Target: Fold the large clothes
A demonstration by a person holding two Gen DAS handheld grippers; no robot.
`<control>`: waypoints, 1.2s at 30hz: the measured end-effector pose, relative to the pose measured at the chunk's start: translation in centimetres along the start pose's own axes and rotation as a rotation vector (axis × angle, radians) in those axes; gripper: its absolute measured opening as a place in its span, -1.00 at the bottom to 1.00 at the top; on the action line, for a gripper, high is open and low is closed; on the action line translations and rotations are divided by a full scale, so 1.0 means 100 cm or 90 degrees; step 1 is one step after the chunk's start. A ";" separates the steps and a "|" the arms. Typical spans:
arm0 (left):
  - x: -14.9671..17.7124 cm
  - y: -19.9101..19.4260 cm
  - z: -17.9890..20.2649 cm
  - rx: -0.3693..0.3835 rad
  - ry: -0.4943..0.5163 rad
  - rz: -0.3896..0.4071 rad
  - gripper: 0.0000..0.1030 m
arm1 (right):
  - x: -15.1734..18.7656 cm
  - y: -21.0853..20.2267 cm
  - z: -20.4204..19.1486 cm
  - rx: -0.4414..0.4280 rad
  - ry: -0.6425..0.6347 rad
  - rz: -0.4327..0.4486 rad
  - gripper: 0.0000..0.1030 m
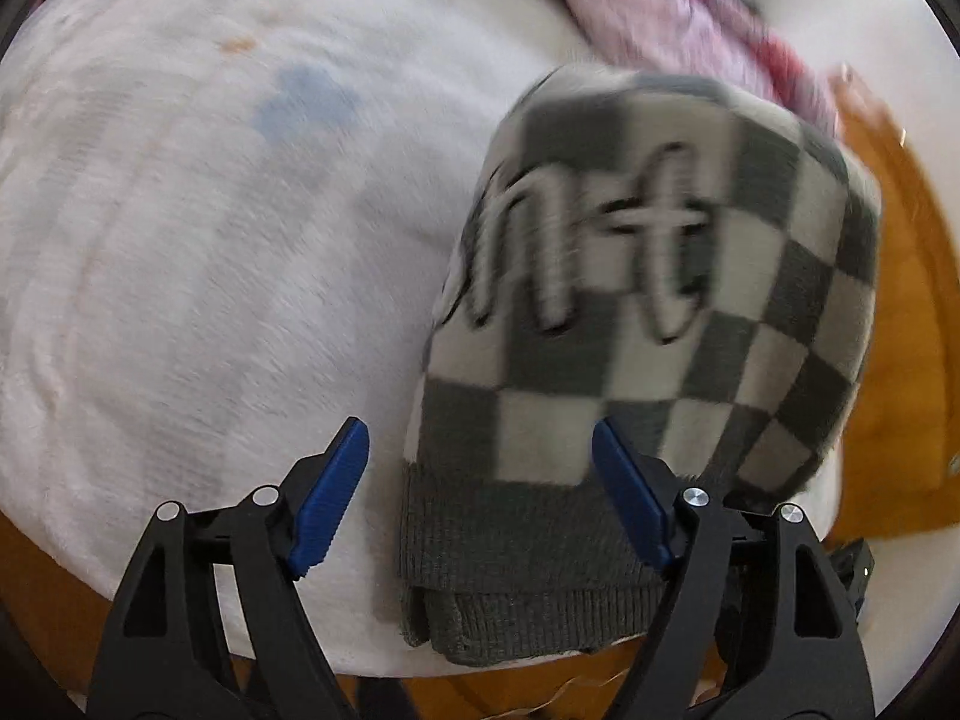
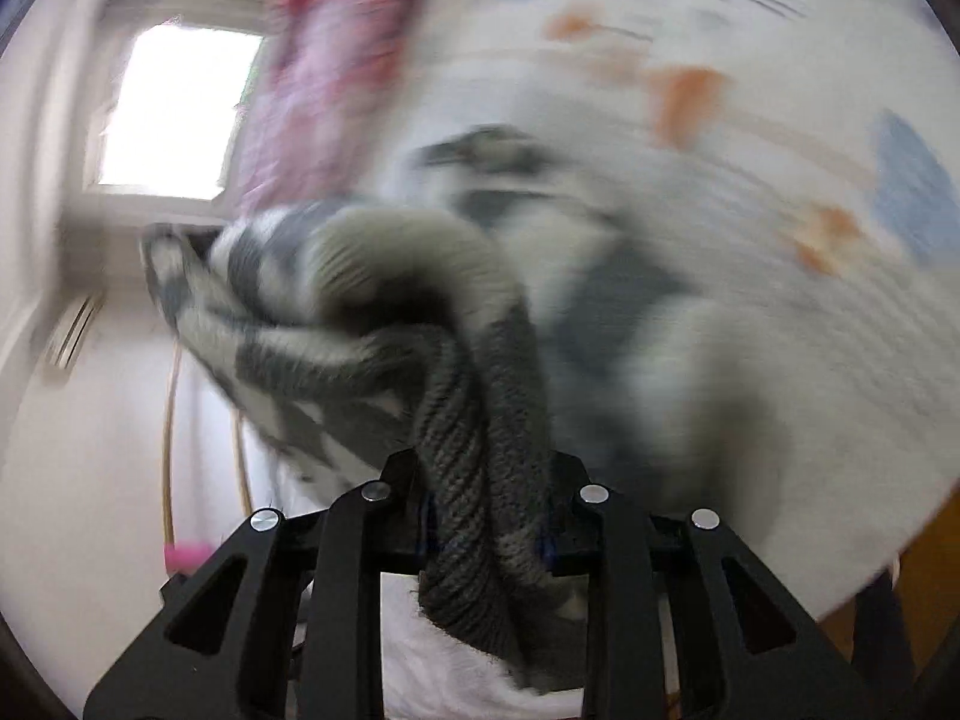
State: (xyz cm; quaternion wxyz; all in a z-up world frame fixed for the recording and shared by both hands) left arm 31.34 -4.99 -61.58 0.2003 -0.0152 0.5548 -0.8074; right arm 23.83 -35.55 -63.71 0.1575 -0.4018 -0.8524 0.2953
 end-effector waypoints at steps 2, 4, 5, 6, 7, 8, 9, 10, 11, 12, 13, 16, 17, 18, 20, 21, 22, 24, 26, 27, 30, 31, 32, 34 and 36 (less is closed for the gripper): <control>0.005 0.014 0.004 -0.026 0.020 -0.021 0.52 | -0.004 0.001 0.033 0.004 0.075 -0.003 -0.54; 0.015 0.030 0.005 -0.034 0.032 -0.044 0.53 | -0.013 0.002 0.048 -0.003 0.105 -0.008 -0.52; 0.018 0.037 0.005 -0.048 0.037 -0.055 0.54 | -0.016 0.003 0.048 -0.003 0.100 -0.014 -0.50; 0.018 0.043 0.004 -0.062 0.044 -0.060 0.54 | -0.019 0.001 0.044 0.001 0.087 -0.022 -0.49; 0.019 0.047 0.004 -0.080 0.052 -0.059 0.54 | -0.020 0.003 0.038 0.011 0.066 -0.041 -0.45; 0.020 0.049 0.005 -0.086 0.060 -0.058 0.53 | -0.022 0.001 0.034 0.022 0.051 -0.054 -0.40; 0.020 0.052 0.005 -0.092 0.068 -0.058 0.53 | -0.025 -0.003 0.027 0.041 0.028 -0.062 -0.34; 0.020 0.053 0.006 -0.099 0.076 -0.057 0.51 | -0.030 -0.002 0.017 0.050 0.004 -0.071 -0.26; 0.020 0.052 0.009 -0.095 0.086 -0.053 0.38 | -0.033 -0.008 0.008 0.070 -0.032 -0.076 -0.24; 0.020 0.051 0.011 -0.089 0.092 -0.052 0.35 | -0.036 -0.015 -0.001 0.096 -0.072 -0.076 -0.24; 0.021 0.049 0.014 -0.087 0.101 -0.053 0.34 | -0.040 -0.025 -0.012 0.124 -0.121 -0.069 -0.24; 0.020 0.038 0.022 -0.066 0.107 -0.043 0.35 | -0.040 -0.055 -0.046 0.134 -0.233 -0.022 -0.29; 0.016 0.027 0.024 -0.044 0.098 -0.025 0.35 | -0.043 -0.060 -0.070 0.117 -0.286 -0.008 -0.43; 0.013 0.017 0.024 -0.039 0.093 -0.008 0.36 | -0.044 -0.059 -0.080 0.100 -0.311 -0.008 -0.52; 0.001 -0.006 0.028 -0.033 0.084 0.045 0.38 | -0.049 -0.043 -0.109 0.077 -0.368 -0.021 -0.70; -0.010 -0.016 0.031 -0.039 0.084 0.071 0.39 | -0.051 -0.031 -0.122 0.067 -0.391 -0.027 -0.72; -0.018 -0.020 0.036 -0.043 0.094 0.080 0.39 | -0.055 -0.016 -0.134 0.062 -0.409 -0.035 -0.73; -0.030 -0.021 0.051 -0.043 0.118 0.084 0.39 | -0.061 0.010 -0.149 0.062 -0.430 -0.049 -0.74; -0.045 -0.017 0.062 -0.045 0.134 0.095 0.39 | -0.073 0.048 -0.158 0.081 -0.441 -0.084 -0.74; -0.046 -0.014 0.066 -0.044 0.141 0.096 0.39 | -0.076 0.061 -0.153 0.097 -0.444 -0.093 -0.74; -0.059 0.014 0.097 -0.050 0.195 0.083 0.37 | -0.088 0.095 -0.140 0.168 -0.452 -0.132 -1.00; -0.062 0.025 0.102 -0.064 0.208 0.068 0.37 | -0.094 0.099 -0.132 0.192 -0.452 -0.133 -1.00; -0.066 0.035 0.105 -0.081 0.211 0.059 0.37 | -0.101 0.103 -0.123 0.207 -0.442 -0.134 -1.00; -0.073 0.054 0.109 -0.104 0.212 0.042 0.37 | -0.113 0.110 -0.103 0.214 -0.411 -0.150 -1.00; -0.076 0.071 0.118 -0.129 0.230 0.029 0.36 | -0.119 0.115 -0.093 0.216 -0.419 -0.163 -1.00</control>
Point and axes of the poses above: each gripper's, at about its wrist camera, not at the fingertips, and y roughly the way its jaws point, z to its right, x to its underside, the point moved 4 cm from there along y, roughly the way its jaws point
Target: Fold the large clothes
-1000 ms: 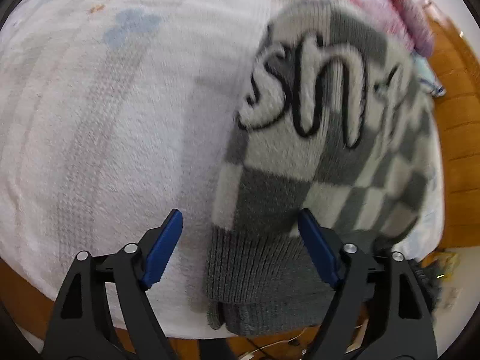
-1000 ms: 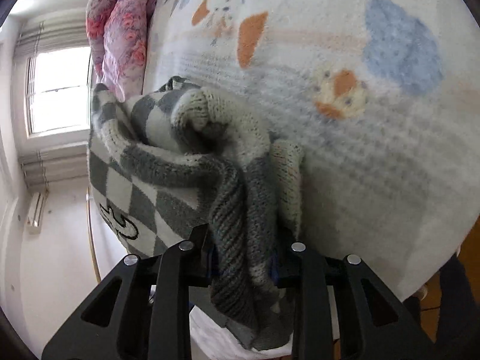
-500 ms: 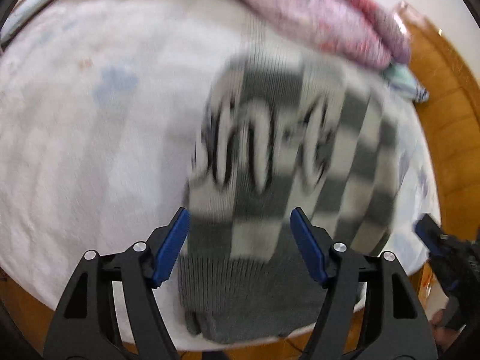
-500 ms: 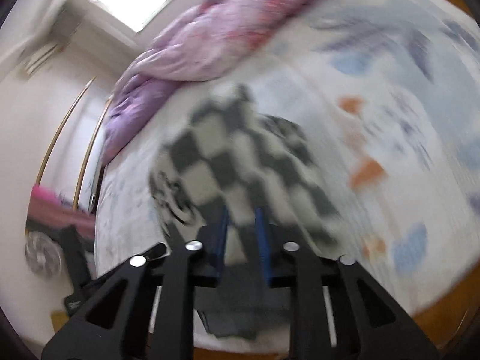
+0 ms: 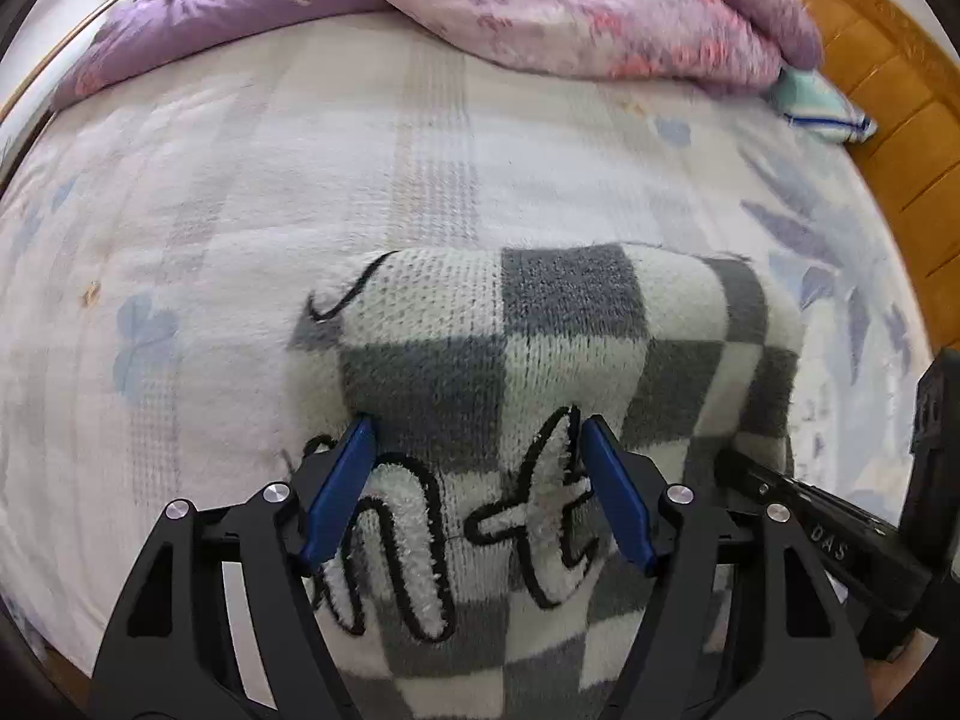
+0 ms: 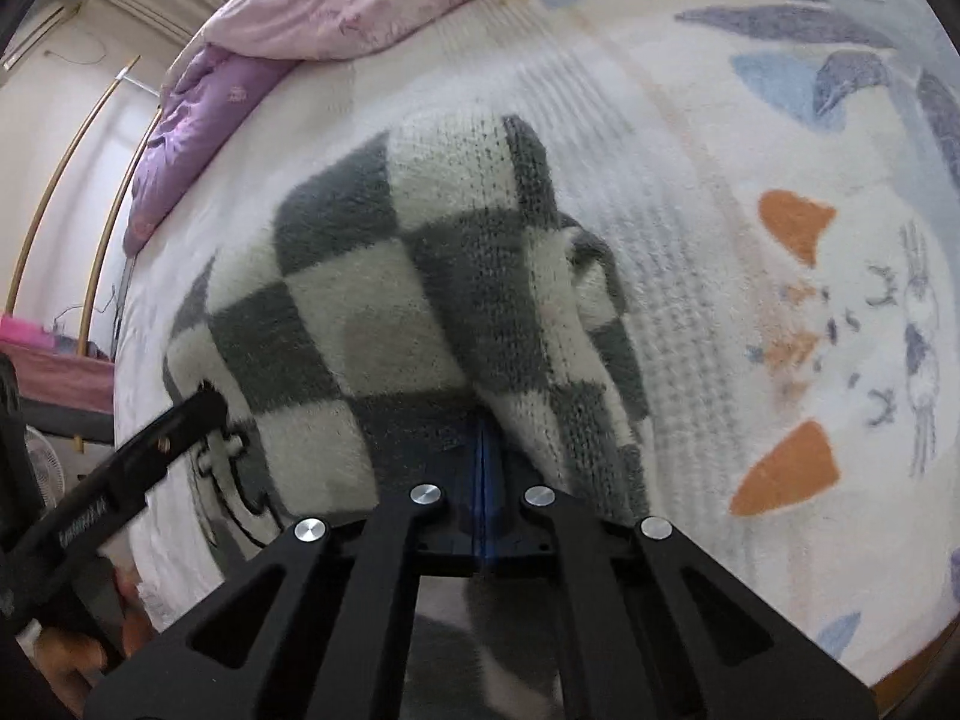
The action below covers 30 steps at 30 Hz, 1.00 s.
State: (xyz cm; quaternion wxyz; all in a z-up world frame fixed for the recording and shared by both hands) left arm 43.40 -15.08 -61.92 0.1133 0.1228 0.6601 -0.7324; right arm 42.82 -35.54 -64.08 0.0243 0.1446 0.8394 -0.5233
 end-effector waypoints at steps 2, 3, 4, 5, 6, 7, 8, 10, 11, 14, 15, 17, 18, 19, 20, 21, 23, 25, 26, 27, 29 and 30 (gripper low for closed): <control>-0.003 0.012 0.010 -0.025 0.025 -0.009 0.36 | -0.002 0.003 0.005 0.014 -0.008 0.000 -1.00; -0.005 0.016 0.011 -0.031 0.025 -0.012 0.37 | -0.003 0.003 0.008 0.013 -0.002 0.001 -1.00; -0.007 0.018 0.012 -0.028 0.022 -0.017 0.37 | -0.003 0.004 0.013 0.007 0.008 0.004 -1.00; -0.006 0.016 0.012 -0.022 0.021 -0.018 0.39 | -0.003 0.003 0.015 -0.002 0.020 0.003 -1.00; -0.006 0.014 0.009 -0.010 0.019 -0.018 0.44 | -0.004 0.004 0.018 -0.013 0.031 0.002 -1.00; -0.008 0.014 0.009 0.005 0.017 -0.015 0.50 | -0.005 0.001 0.017 -0.017 0.032 0.003 -1.00; -0.010 0.013 0.010 0.020 0.013 -0.010 0.65 | -0.003 -0.004 0.014 -0.027 0.019 0.006 -1.00; -0.005 0.000 0.002 0.059 0.002 0.008 0.71 | 0.006 -0.019 0.011 -0.083 0.017 0.006 -0.93; -0.001 -0.009 -0.004 0.079 -0.005 0.021 0.74 | 0.009 -0.026 0.011 -0.103 0.023 0.005 -0.84; 0.014 -0.028 -0.028 0.110 -0.044 0.041 0.74 | 0.025 -0.053 0.013 -0.118 0.001 0.021 -0.07; 0.024 -0.034 -0.041 0.113 -0.061 0.046 0.74 | 0.031 -0.063 0.013 -0.129 -0.002 0.031 0.07; 0.041 -0.038 -0.060 0.107 -0.098 0.044 0.74 | 0.042 -0.076 0.016 -0.124 0.001 0.052 0.39; 0.054 -0.037 -0.074 0.105 -0.132 0.035 0.74 | 0.043 -0.077 0.017 -0.096 0.002 0.057 0.48; 0.064 -0.033 -0.082 0.110 -0.153 0.025 0.74 | 0.049 -0.078 0.022 -0.068 0.001 0.057 0.55; 0.074 -0.028 -0.087 0.115 -0.165 0.009 0.74 | 0.053 -0.077 0.028 -0.059 0.006 0.053 0.56; 0.081 -0.022 -0.089 0.113 -0.172 -0.008 0.74 | 0.056 -0.071 0.033 -0.071 0.020 0.042 0.56; 0.100 -0.006 -0.089 0.124 -0.172 -0.049 0.74 | 0.060 -0.046 0.051 -0.096 0.077 -0.008 0.56; 0.110 0.005 -0.084 0.136 -0.168 -0.059 0.74 | 0.064 -0.024 0.066 -0.143 0.129 -0.036 0.56; 0.112 0.009 -0.083 0.144 -0.168 -0.061 0.74 | 0.064 -0.016 0.072 -0.173 0.150 -0.039 0.64; 0.113 0.013 -0.082 0.151 -0.172 -0.059 0.79 | 0.064 -0.010 0.075 -0.189 0.162 -0.039 0.72; 0.113 0.022 -0.086 0.163 -0.190 -0.065 0.90 | 0.066 0.006 0.080 -0.239 0.186 -0.061 0.81; 0.114 0.029 -0.090 0.179 -0.205 -0.077 0.92 | 0.067 0.013 0.081 -0.280 0.204 -0.066 0.81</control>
Point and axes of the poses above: each gripper's, at about its wrist camera, not at the fingertips, and y roughly the way its jaws point, z to its right, x to its underside, the point moved 4 cm from there along y, roughly the way its jaws point
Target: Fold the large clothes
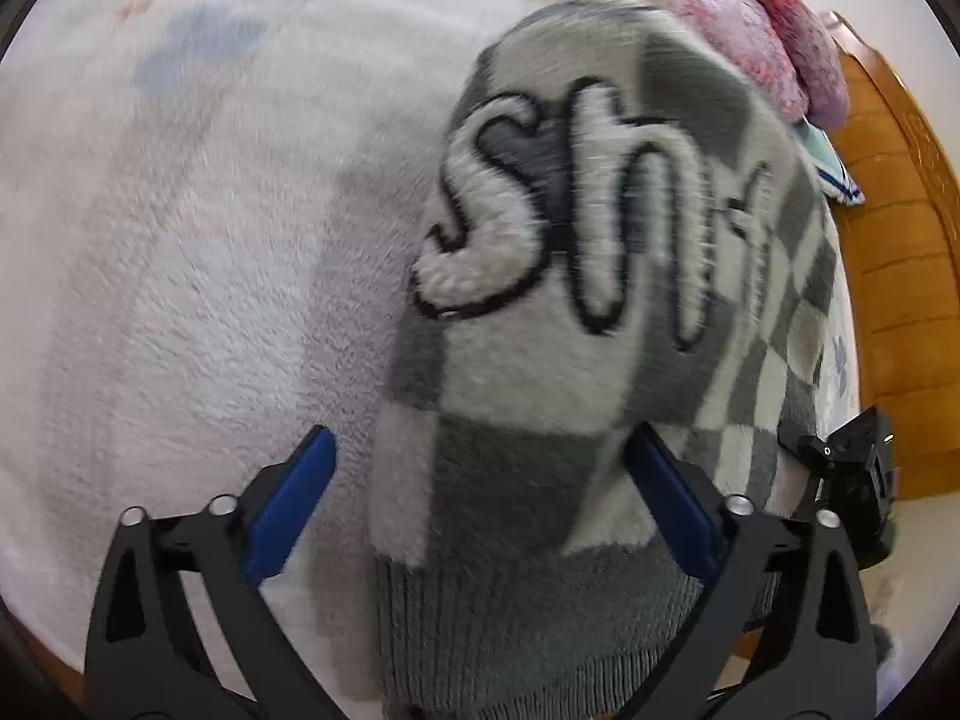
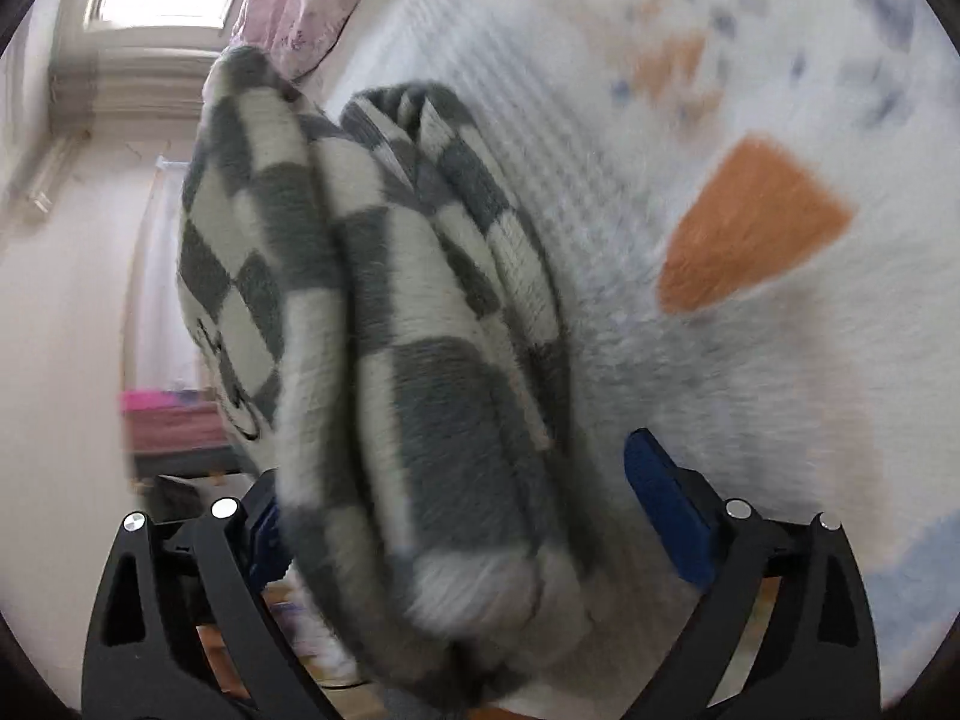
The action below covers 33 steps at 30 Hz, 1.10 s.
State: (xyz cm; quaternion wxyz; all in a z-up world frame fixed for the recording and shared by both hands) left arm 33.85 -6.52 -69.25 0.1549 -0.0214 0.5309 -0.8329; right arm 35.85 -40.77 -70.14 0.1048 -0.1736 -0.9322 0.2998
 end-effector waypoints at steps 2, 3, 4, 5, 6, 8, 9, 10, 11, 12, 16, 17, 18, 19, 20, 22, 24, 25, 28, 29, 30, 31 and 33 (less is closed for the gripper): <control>-0.002 0.006 -0.006 0.027 -0.021 -0.018 0.92 | 0.000 0.008 0.001 -0.012 -0.005 -0.007 0.86; -0.002 0.007 -0.007 0.030 -0.022 -0.022 0.92 | -0.001 0.010 -0.001 -0.012 -0.013 -0.007 0.87; -0.003 0.007 -0.006 0.029 -0.018 -0.022 0.92 | -0.001 0.014 -0.004 -0.007 -0.019 -0.009 0.87; -0.004 0.008 -0.004 0.028 -0.011 -0.021 0.92 | -0.001 0.016 -0.006 -0.004 -0.022 -0.013 0.87; -0.004 0.009 -0.004 0.029 -0.011 -0.020 0.92 | -0.001 0.019 -0.008 -0.006 -0.025 -0.021 0.88; -0.003 0.014 -0.005 0.043 -0.034 -0.021 0.92 | -0.001 0.023 -0.009 0.003 -0.025 -0.023 0.88; -0.003 0.017 -0.004 0.047 -0.042 -0.018 0.92 | -0.002 0.024 -0.008 0.004 -0.024 -0.022 0.88; -0.003 0.017 -0.005 0.047 -0.043 -0.014 0.92 | -0.002 0.025 -0.009 0.006 -0.022 -0.020 0.88; -0.003 0.017 -0.003 0.048 -0.044 -0.009 0.92 | 0.001 0.025 -0.009 0.011 -0.026 -0.021 0.86; -0.002 0.018 -0.002 0.050 -0.045 -0.006 0.91 | 0.003 0.026 -0.012 0.020 -0.036 -0.024 0.85; 0.004 0.016 0.016 0.050 -0.022 0.001 0.54 | 0.012 0.031 -0.030 0.069 -0.062 -0.017 0.43; 0.004 0.012 0.017 0.047 -0.019 0.001 0.38 | 0.013 0.029 -0.035 0.077 -0.066 -0.011 0.27; 0.004 0.006 0.020 0.042 -0.011 0.003 0.23 | 0.014 0.026 -0.041 0.087 -0.075 -0.001 0.22; 0.004 0.000 0.024 0.037 0.002 0.007 0.19 | 0.016 0.020 -0.052 0.113 -0.099 0.014 0.14; 0.002 -0.005 0.030 0.030 0.018 0.012 0.15 | 0.018 0.016 -0.061 0.133 -0.122 0.022 0.09; 0.001 -0.017 0.046 0.032 0.039 0.021 0.11 | 0.018 0.000 -0.081 0.154 -0.164 0.054 0.05; 0.005 -0.028 0.066 0.042 0.051 0.041 0.10 | 0.013 -0.017 -0.100 0.168 -0.211 0.084 0.04; 0.004 -0.031 0.078 0.050 0.056 0.049 0.09 | 0.008 -0.028 -0.107 0.175 -0.232 0.098 0.04; 0.001 -0.029 0.125 0.085 0.063 0.080 0.08 | -0.018 -0.056 -0.115 0.184 -0.268 0.138 0.03; -0.001 -0.028 0.141 0.095 0.067 0.089 0.07 | -0.031 -0.071 -0.115 0.184 -0.282 0.149 0.03; -0.005 -0.026 0.154 0.107 0.069 0.096 0.07 | -0.044 -0.084 -0.109 0.192 -0.294 0.159 0.03; -0.014 -0.021 0.173 0.118 0.070 0.101 0.06 | -0.060 -0.100 -0.105 0.201 -0.302 0.172 0.03; -0.032 -0.006 0.220 0.142 0.086 0.114 0.06 | -0.081 -0.122 -0.094 0.215 -0.315 0.192 0.02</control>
Point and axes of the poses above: each gripper's, at about its wrist camera, not at the fingertips, and y roughly the way its jaws point, z to its right, x to its underside, the point moved 4 cm from there along y, roughly the way its jaws point
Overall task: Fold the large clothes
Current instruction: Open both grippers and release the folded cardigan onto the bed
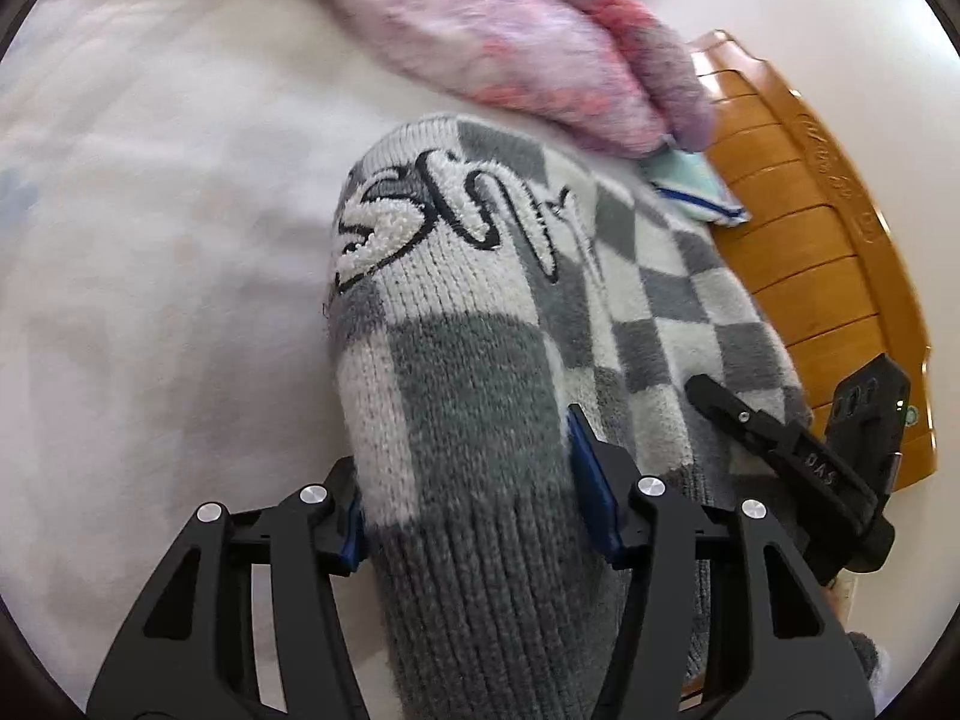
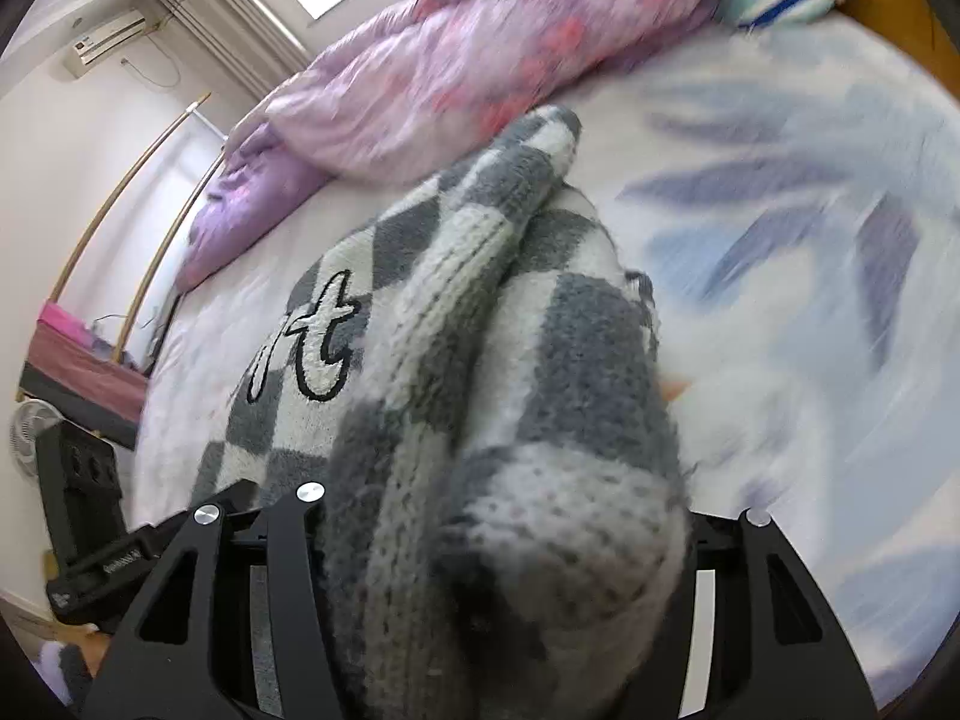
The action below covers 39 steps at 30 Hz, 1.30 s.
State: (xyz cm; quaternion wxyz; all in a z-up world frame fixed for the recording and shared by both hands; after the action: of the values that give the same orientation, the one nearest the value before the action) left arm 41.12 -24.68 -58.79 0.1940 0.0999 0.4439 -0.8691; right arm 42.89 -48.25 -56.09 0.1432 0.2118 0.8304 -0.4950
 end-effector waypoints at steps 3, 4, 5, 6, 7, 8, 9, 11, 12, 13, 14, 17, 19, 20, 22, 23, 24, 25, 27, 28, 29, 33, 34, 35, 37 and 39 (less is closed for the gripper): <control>-0.017 0.027 0.042 0.026 0.028 0.019 0.02 | -0.030 -0.024 0.041 0.020 -0.017 0.040 0.03; -0.022 0.035 0.055 0.031 0.034 0.025 0.02 | -0.041 -0.029 0.052 0.025 -0.022 0.054 0.03; -0.026 0.043 0.071 0.039 0.040 0.039 0.02 | -0.047 -0.032 0.063 0.029 -0.024 0.068 0.03; -0.029 0.049 0.080 0.044 0.044 0.049 0.02 | -0.052 -0.031 0.072 0.031 -0.023 0.081 0.03; -0.032 0.061 0.091 0.039 0.055 0.061 0.02 | -0.062 -0.030 0.089 0.038 -0.019 0.087 0.08; -0.033 0.073 0.094 0.021 0.069 0.061 0.02 | -0.067 -0.021 0.101 0.051 -0.004 0.080 0.12; -0.033 0.087 0.097 0.000 0.081 0.049 0.03 | -0.072 -0.010 0.115 0.061 0.012 0.069 0.15; -0.024 0.126 0.096 -0.062 0.114 -0.014 0.09 | -0.066 0.013 0.151 0.123 0.050 0.013 0.23; -0.016 0.138 0.092 -0.105 0.135 -0.040 0.11 | -0.061 0.022 0.164 0.163 0.062 -0.011 0.22; -0.010 0.143 0.090 -0.117 0.149 -0.052 0.12 | -0.051 0.031 0.182 0.198 0.085 -0.042 0.20; -0.003 0.146 0.085 -0.130 0.161 -0.062 0.23 | -0.041 0.034 0.195 0.219 0.110 -0.055 0.20; 0.012 0.138 0.063 -0.178 0.151 -0.061 0.55 | -0.026 0.023 0.203 0.213 0.133 -0.017 0.28; 0.017 0.136 0.049 -0.186 0.130 -0.075 0.60 | -0.014 0.022 0.197 0.250 0.107 -0.027 0.30; 0.019 0.135 0.047 -0.191 0.128 -0.077 0.62 | -0.010 0.021 0.197 0.251 0.110 -0.029 0.30; 0.022 0.130 0.039 -0.202 0.131 -0.078 0.63 | 0.002 0.021 0.196 0.251 0.122 -0.046 0.30; 0.024 0.128 0.038 -0.202 0.136 -0.080 0.62 | 0.010 0.016 0.198 0.255 0.130 -0.053 0.30; 0.024 0.126 0.038 -0.206 0.140 -0.082 0.63 | 0.012 0.015 0.203 0.264 0.138 -0.063 0.30; 0.025 0.122 0.037 -0.210 0.141 -0.083 0.63 | 0.020 0.011 0.206 0.271 0.147 -0.068 0.31; 0.023 0.115 0.032 -0.218 0.137 -0.086 0.63 | 0.034 0.009 0.203 0.279 0.169 -0.080 0.35; 0.025 0.109 0.029 -0.227 0.133 -0.087 0.63 | 0.043 0.003 0.205 0.273 0.198 -0.084 0.35; 0.024 0.103 0.027 -0.230 0.131 -0.088 0.64 | 0.048 -0.002 0.206 0.270 0.215 -0.085 0.35; 0.019 0.082 0.024 -0.243 0.126 -0.098 0.66 | 0.048 -0.015 0.177 0.290 0.179 -0.103 0.27; 0.020 0.073 0.025 -0.253 0.131 -0.096 0.66 | 0.046 -0.019 0.165 0.283 0.161 -0.102 0.27; 0.019 0.070 0.030 -0.261 0.138 -0.095 0.67 | 0.045 -0.023 0.153 0.276 0.144 -0.101 0.27; 0.022 0.053 0.035 -0.263 0.142 -0.091 0.71 | 0.040 -0.032 0.125 0.249 0.112 -0.090 0.27; 0.021 0.031 0.041 -0.274 0.143 -0.082 0.72 | 0.035 -0.044 0.089 0.224 0.072 -0.080 0.27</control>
State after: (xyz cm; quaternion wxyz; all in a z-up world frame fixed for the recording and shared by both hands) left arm 40.50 -30.22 -59.38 0.1047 0.1239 0.6429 -0.7486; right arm 37.92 -57.22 -58.43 0.0254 0.2087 0.7495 -0.6278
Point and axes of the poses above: each gripper's, at about its wrist camera, not at the fingertips, and y roughly the way its jaws point, z to its right, x to its underside, the point moved 4 cm from there along y, roughly the way its jaws point
